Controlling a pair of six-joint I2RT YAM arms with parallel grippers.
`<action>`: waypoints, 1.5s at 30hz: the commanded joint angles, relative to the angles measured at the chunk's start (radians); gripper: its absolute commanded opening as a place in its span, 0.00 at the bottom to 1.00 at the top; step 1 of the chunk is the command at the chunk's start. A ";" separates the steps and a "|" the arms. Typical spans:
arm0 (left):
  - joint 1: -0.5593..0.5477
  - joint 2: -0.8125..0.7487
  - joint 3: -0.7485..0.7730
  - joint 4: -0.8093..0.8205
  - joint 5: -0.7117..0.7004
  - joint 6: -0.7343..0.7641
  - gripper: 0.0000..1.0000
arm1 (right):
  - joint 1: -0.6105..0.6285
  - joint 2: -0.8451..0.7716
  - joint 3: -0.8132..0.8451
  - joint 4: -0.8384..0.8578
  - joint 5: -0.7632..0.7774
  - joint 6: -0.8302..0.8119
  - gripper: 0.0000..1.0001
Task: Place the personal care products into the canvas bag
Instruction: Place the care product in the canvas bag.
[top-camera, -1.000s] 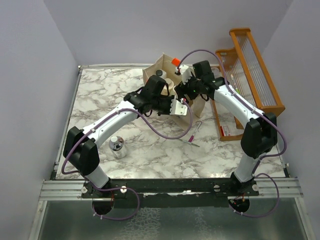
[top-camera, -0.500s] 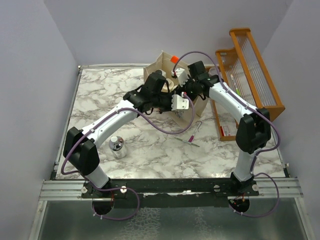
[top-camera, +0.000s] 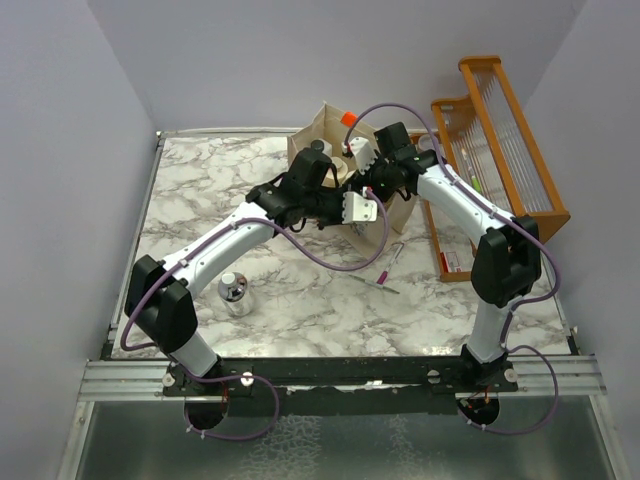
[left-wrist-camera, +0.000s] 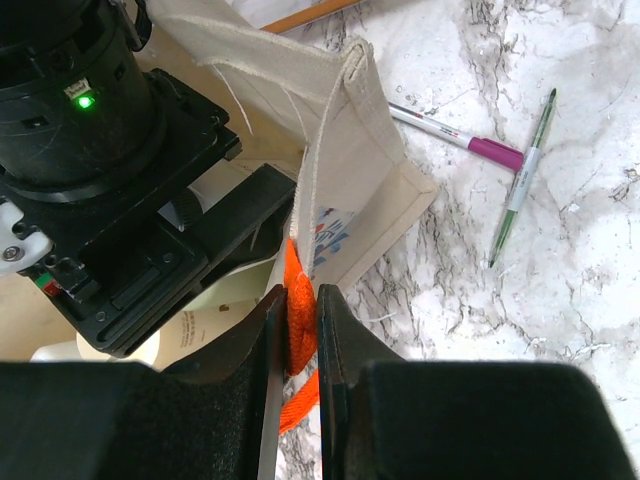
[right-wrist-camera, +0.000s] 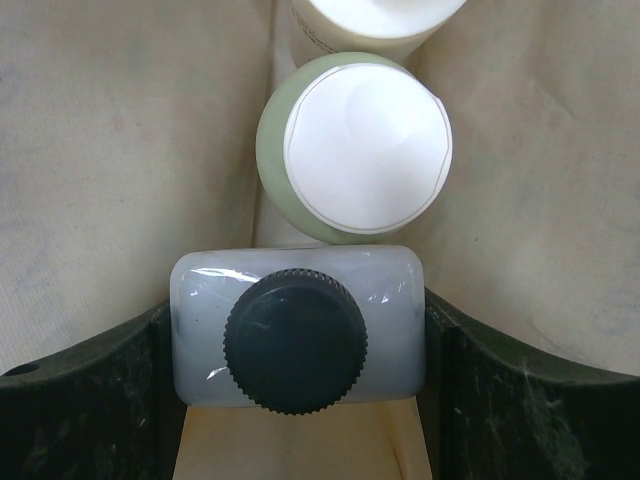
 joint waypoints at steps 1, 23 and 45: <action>-0.019 -0.048 -0.016 0.041 0.028 -0.001 0.00 | 0.007 -0.038 0.021 0.019 0.024 -0.026 0.38; -0.021 -0.038 -0.028 0.068 0.007 -0.019 0.00 | 0.007 -0.083 0.035 -0.010 -0.011 -0.026 0.80; -0.022 -0.030 -0.024 0.071 -0.015 -0.024 0.00 | 0.007 -0.121 0.080 -0.017 -0.040 -0.007 0.92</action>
